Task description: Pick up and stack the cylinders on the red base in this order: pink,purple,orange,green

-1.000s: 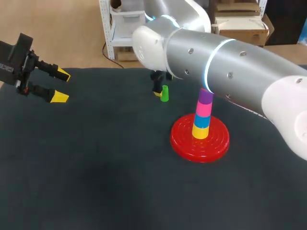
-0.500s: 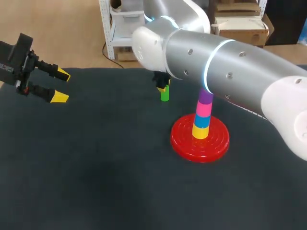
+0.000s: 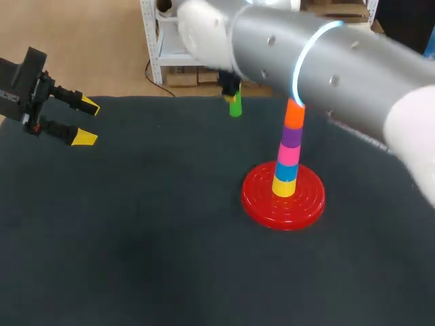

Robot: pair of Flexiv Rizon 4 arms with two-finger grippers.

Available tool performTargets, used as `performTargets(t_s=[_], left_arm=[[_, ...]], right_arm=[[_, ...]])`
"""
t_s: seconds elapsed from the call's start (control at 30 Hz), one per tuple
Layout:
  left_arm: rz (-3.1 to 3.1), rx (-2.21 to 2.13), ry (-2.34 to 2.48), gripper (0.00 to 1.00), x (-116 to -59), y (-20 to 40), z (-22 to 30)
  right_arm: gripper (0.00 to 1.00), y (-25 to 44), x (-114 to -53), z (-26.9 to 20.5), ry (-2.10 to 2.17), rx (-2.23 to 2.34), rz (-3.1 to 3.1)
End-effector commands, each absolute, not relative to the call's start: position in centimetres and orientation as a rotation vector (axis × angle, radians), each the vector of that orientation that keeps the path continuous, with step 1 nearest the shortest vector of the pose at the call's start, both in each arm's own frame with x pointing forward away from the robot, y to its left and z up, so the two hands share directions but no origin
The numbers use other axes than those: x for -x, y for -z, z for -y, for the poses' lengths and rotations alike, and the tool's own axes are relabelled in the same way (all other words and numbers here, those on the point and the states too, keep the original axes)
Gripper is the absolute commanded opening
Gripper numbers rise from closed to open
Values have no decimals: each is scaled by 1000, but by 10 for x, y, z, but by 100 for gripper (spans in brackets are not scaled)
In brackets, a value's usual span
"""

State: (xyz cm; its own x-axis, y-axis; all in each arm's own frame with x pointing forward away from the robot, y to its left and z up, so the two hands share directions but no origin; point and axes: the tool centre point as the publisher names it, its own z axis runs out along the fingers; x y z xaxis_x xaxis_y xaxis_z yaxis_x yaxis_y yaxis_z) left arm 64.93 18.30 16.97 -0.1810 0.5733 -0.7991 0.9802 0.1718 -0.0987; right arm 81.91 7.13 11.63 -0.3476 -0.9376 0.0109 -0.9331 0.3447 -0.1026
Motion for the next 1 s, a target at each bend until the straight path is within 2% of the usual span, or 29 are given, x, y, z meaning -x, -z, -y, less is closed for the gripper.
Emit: performTargets(t_s=[0.03,0.2,0.4,1.0], left_arm=[[-1835,-1466,848,100,-649,-169,-183],[-1835,-1466,848,100,-649,-169,-183],[-1835,-1466,848,100,-649,-169,-183],[-1835,-1466,848,100,-649,-169,-183]], right_arm=[[0,-200,-789,-48,137,1748,-2444],[0,-253,-756,-19,154,1731,-2362],[0,-285,-716,7,109,1723,-2302],[0,-302,-639,30,101,1599,-2146]])
